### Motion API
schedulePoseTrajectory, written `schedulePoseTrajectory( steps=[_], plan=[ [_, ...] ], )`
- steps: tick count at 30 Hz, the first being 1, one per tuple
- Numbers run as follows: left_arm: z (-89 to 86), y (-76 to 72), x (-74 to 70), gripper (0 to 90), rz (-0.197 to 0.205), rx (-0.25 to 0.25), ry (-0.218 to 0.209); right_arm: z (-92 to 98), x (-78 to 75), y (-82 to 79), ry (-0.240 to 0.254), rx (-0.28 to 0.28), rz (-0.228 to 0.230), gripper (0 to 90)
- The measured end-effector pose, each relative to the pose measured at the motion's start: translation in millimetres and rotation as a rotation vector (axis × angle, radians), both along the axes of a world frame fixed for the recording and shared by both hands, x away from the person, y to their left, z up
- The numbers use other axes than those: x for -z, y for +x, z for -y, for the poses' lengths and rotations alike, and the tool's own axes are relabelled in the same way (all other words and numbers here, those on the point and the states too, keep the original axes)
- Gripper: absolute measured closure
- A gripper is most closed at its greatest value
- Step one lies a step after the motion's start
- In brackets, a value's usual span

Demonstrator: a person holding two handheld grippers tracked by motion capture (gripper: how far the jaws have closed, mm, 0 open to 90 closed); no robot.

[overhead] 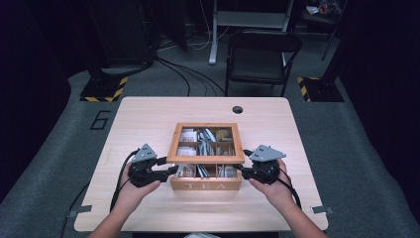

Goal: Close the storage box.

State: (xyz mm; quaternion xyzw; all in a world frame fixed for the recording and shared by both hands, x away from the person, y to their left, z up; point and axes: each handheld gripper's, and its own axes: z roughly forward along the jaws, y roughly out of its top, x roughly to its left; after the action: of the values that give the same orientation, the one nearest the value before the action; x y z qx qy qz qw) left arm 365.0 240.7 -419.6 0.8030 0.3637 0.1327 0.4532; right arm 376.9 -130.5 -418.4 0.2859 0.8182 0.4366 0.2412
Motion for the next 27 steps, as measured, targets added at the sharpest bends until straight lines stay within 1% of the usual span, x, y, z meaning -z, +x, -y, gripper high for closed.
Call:
schedulePoseTrajectory(
  steps=[1,2,3,4,5,6,7,8,10,11,13,15,16,17,19,20,21,22,23,24,25,27],
  plan=[
    [0.2,-0.7,0.6,49.4,-0.006,0.002,0.001,0.2,0.5,0.1,0.000,-0.004,-0.002,44.8],
    [0.7,-1.0,1.3,51.5,-0.006,-0.002,-0.003,-0.2,1.4,-0.7,0.005,0.006,-0.010,44.7],
    [0.2,-1.4,0.9,52.7,-0.017,0.002,-0.007,0.1,2.4,-0.3,0.000,0.000,-0.004,44.7],
    [-0.2,-1.5,0.4,53.9,-0.022,0.005,-0.013,0.1,3.4,-1.0,0.002,0.000,-0.013,44.7],
    [-0.2,-1.8,-0.1,54.6,-0.023,0.005,-0.019,0.2,4.2,-0.9,-0.003,-0.004,-0.012,44.7],
    [-0.3,-1.6,-0.5,55.0,-0.028,0.003,-0.016,0.0,5.4,-1.7,-0.003,0.002,-0.015,44.7],
    [0.0,-1.8,-0.4,55.0,-0.031,0.001,-0.015,0.3,6.0,-1.5,-0.009,-0.005,-0.010,44.8],
    [0.2,-2.1,0.0,55.0,-0.034,-0.001,-0.017,0.3,6.4,-1.9,-0.007,-0.004,-0.016,44.9],
    [-0.4,-2.1,0.7,55.0,-0.029,-0.015,-0.016,-0.1,7.3,-2.5,-0.002,0.003,-0.024,44.8],
    [-1.4,-1.8,0.9,55.0,-0.028,-0.024,-0.016,0.2,7.9,-2.1,-0.008,-0.004,-0.018,44.8],
    [-2.4,-1.2,2.7,54.7,-0.029,-0.023,-0.021,0.0,9.3,-2.8,-0.007,-0.006,-0.032,44.9],
    [-1.8,-2.1,3.9,54.8,-0.026,-0.020,-0.012,0.4,10.5,-3.1,-0.006,-0.005,-0.041,45.0],
    [-1.5,-2.6,4.6,54.7,-0.029,-0.017,-0.011,0.7,11.1,-2.7,-0.011,-0.011,-0.038,45.1],
    [-2.0,-2.1,5.3,54.7,-0.022,-0.015,-0.006,0.5,11.7,-3.4,-0.006,-0.005,-0.044,45.1],
    [-1.7,-2.6,6.8,54.8,-0.020,-0.015,-0.006,1.5,12.8,-3.4,0.000,-0.009,-0.056,45.3],
    [-1.7,-3.0,6.8,54.8,-0.029,-0.009,-0.004,2.0,13.5,-4.0,0.010,-0.008,-0.070,45.6],
    [-1.7,-2.8,7.1,54.8,-0.022,-0.012,-0.003,2.5,14.2,-3.6,0.015,-0.013,-0.068,45.9],
    [-1.8,-3.1,6.9,54.8,-0.027,-0.010,-0.006,2.3,15.0,-3.7,0.024,-0.009,-0.074,45.9],
    [-2.0,-2.7,7.1,54.9,-0.015,-0.013,-0.005,3.1,15.5,-4.1,0.023,-0.012,-0.086,46.3],
    [-2.2,-2.9,7.2,54.9,-0.017,-0.014,-0.011,3.0,16.2,-3.9,0.031,-0.013,-0.091,46.5],
    [-2.3,-3.0,7.4,55.0,-0.014,-0.015,-0.014,2.7,16.8,-5.0,0.038,-0.008,-0.108,47.0],
    [-2.3,-3.1,7.8,55.0,-0.012,-0.014,-0.011,2.7,17.3,-5.6,0.040,-0.013,-0.114,48.3]
  ],
)
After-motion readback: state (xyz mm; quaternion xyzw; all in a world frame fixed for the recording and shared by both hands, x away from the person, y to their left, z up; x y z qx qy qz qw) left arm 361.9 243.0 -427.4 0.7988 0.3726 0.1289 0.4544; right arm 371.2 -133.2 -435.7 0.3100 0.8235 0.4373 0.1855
